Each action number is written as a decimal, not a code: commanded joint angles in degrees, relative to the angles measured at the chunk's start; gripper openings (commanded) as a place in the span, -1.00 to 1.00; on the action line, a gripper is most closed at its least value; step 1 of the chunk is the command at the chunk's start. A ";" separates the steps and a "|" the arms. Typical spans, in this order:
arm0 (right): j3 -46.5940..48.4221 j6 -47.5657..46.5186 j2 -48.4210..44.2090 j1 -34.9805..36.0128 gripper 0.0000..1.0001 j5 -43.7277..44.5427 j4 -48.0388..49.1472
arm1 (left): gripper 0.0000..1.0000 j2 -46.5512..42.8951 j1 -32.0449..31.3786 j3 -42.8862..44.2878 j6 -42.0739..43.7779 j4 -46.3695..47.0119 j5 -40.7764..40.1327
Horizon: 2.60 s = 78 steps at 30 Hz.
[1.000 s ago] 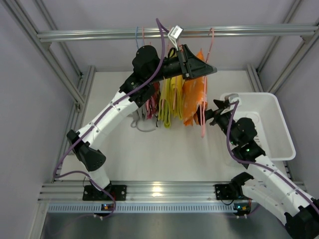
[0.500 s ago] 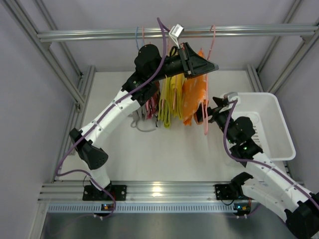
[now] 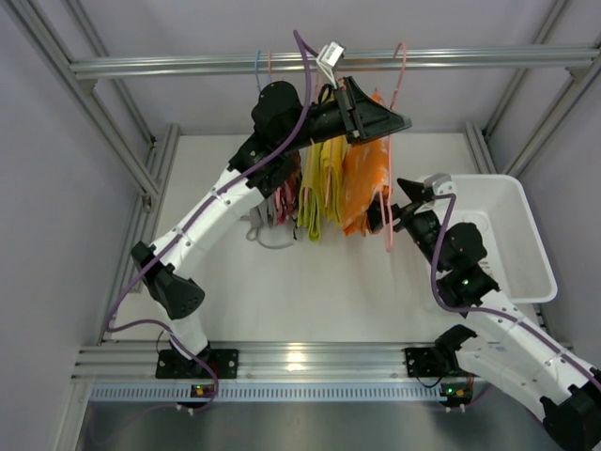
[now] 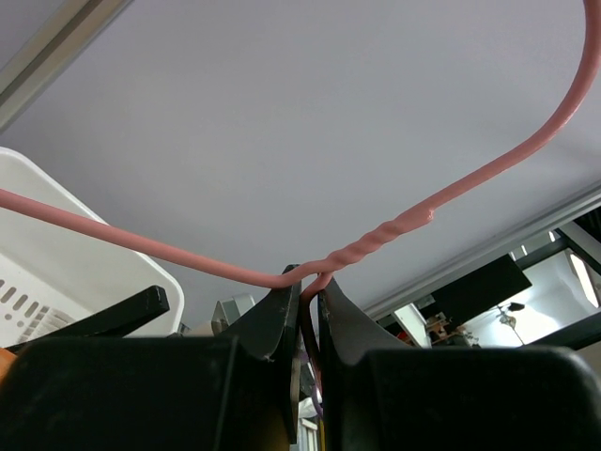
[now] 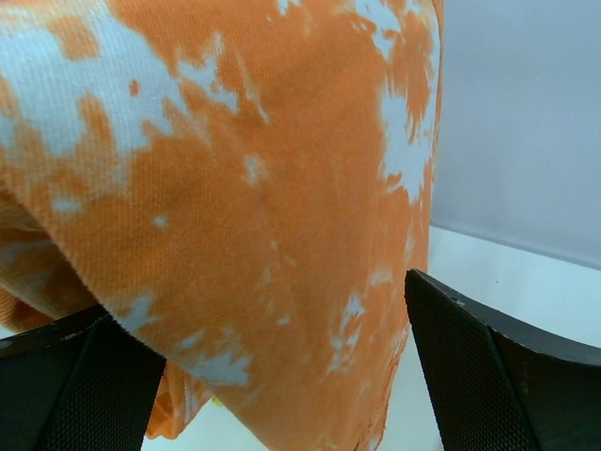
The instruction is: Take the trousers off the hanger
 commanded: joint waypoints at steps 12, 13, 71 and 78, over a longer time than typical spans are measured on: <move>1.46 -2.21 0.11 1.98 0.92 9.54 2.40 | -1.00 -3.29 0.44 3.18 -0.58 11.48 -0.10; 1.63 -2.03 0.29 1.72 0.85 10.08 2.84 | -1.00 -3.55 0.44 2.92 -0.84 11.48 -0.01; 46.64 -9.66 -11.66 -3.73 -1.00 14.37 -21.67 | -1.00 -12.87 2.28 -25.65 20.07 -4.78 -6.69; 45.06 -19.69 -17.37 -6.63 -1.00 24.75 -32.30 | -1.00 -13.31 2.28 -24.51 21.74 -5.31 -7.22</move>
